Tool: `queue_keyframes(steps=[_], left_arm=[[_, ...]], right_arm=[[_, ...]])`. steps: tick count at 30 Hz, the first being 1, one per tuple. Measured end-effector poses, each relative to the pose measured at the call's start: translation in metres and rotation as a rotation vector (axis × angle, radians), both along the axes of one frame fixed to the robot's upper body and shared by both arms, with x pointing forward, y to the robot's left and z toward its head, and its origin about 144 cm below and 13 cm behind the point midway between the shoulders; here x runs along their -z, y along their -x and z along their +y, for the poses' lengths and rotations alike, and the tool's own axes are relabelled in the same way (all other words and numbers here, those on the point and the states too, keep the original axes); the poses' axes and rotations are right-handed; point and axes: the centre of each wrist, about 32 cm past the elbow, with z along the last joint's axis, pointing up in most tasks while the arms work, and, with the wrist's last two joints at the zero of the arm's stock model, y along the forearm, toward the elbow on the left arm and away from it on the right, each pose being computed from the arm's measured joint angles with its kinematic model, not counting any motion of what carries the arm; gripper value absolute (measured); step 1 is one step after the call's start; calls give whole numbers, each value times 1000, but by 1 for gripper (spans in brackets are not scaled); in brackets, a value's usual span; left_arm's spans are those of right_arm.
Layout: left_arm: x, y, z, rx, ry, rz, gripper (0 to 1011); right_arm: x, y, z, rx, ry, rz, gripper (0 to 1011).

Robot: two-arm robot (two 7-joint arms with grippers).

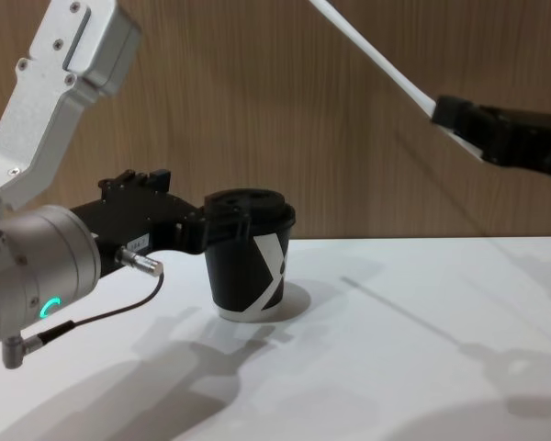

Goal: Pick up the straw with one hand, pass it to the other hand, and insert it into the cup.

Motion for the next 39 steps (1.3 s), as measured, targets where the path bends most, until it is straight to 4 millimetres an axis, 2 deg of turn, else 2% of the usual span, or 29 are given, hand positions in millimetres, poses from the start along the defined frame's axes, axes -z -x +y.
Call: queue_keyframes(steps=[13, 22, 39], left_arm=[[0, 0, 0, 0, 0, 0, 1003], [0, 0, 0, 0, 0, 0, 1003], [0, 0, 0, 0, 0, 0, 1003]], right_arm=[[-5, -3, 19, -73, -26, -49, 9], [-1, -18, 27, -82, -5, -65, 9], [5, -40, 29, -64, 12, -67, 9]])
